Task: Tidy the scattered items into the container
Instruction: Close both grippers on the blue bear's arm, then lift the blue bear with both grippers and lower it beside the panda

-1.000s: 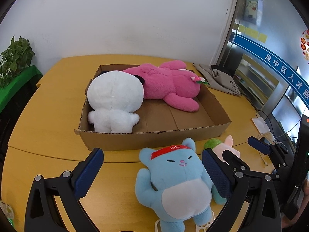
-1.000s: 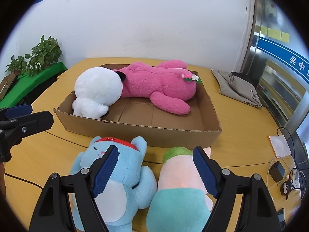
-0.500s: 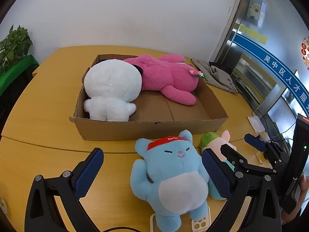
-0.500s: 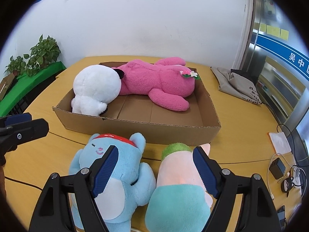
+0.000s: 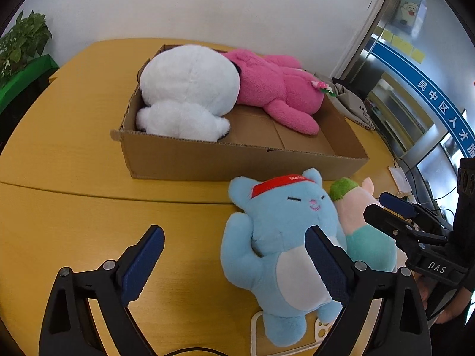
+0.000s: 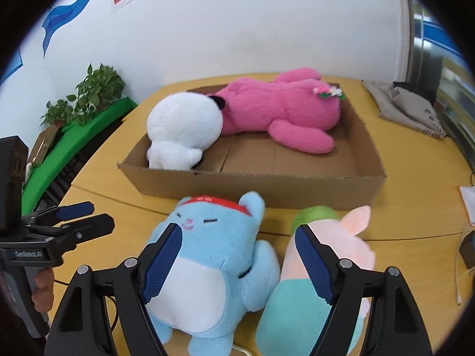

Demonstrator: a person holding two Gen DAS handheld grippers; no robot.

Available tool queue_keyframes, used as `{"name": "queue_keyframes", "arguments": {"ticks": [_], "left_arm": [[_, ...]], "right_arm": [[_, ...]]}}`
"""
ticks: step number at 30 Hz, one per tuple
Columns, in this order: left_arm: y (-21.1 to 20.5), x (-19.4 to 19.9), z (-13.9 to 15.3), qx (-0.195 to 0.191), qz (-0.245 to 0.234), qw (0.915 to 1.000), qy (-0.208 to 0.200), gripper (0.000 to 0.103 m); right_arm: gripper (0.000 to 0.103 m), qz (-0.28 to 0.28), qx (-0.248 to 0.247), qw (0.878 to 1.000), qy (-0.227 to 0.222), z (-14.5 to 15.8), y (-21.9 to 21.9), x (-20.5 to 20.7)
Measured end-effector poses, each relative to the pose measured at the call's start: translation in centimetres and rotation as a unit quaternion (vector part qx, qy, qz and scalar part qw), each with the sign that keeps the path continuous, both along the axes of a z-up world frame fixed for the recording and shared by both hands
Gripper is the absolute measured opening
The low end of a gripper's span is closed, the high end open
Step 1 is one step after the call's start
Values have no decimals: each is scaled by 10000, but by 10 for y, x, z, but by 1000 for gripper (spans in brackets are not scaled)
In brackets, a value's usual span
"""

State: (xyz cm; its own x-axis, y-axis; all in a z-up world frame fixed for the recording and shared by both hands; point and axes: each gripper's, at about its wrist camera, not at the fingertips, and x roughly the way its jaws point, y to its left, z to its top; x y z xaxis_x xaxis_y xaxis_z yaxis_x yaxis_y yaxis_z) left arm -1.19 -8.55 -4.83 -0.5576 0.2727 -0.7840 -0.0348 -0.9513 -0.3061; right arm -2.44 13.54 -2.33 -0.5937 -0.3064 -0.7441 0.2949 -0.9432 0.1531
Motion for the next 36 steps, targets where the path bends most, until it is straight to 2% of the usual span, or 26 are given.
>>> {"name": "queue_keyframes", "arguments": {"ticks": [3, 7, 10, 13, 14, 15, 16, 17, 21, 25, 31, 32, 33, 36], "left_arm": [[-4, -7, -22, 161, -54, 9995, -259, 91], [-4, -16, -49, 314, -162, 9978, -552, 89], [-2, -21, -68, 441, -248, 9958, -768, 84], [-1, -24, -78, 522, -284, 9944, -872, 77], [0, -26, -80, 491, -305, 9942, -905, 68], [2, -27, -83, 454, -324, 9938, -962, 54], [3, -29, -85, 440, -343, 9934, -1006, 46], [3, -30, -86, 470, -362, 9929, -1027, 32], [2, -33, -83, 426, -392, 9926, -1070, 27], [-8, -30, -77, 216, -395, 9934, -1051, 25], [-23, -26, -73, -11, -298, 9948, -969, 25], [-23, -26, -73, -43, -323, 9949, -956, 24], [-23, -26, -74, -57, -348, 9948, -953, 24], [-22, -25, -75, -49, -413, 9948, -926, 23]], "right_arm": [[67, 217, -144, 9992, -291, -14, -7, -5], [62, 352, -58, 9978, -557, -35, -15, -9], [61, 188, -151, 9973, -695, -47, -6, -16], [57, 17, 72, 9978, -660, -46, 6, -19], [51, -20, 138, 9977, -661, -47, 10, -20], [44, -52, 201, 9976, -666, -48, 13, -21], [42, -57, 278, 9973, -681, -48, 15, -21], [41, -56, 357, 9969, -697, -49, 17, -21], [41, 121, 742, 9945, -726, -51, 5, -20], [41, 394, 688, 9935, -823, -53, -12, -22], [41, 651, 752, 9889, -1107, -77, -42, -28], [39, 657, 735, 9887, -1133, -78, -43, -29], [32, 665, 703, 9885, -1165, -79, -45, -30], [28, 631, 602, 9878, -1292, -87, -44, -33]]}}
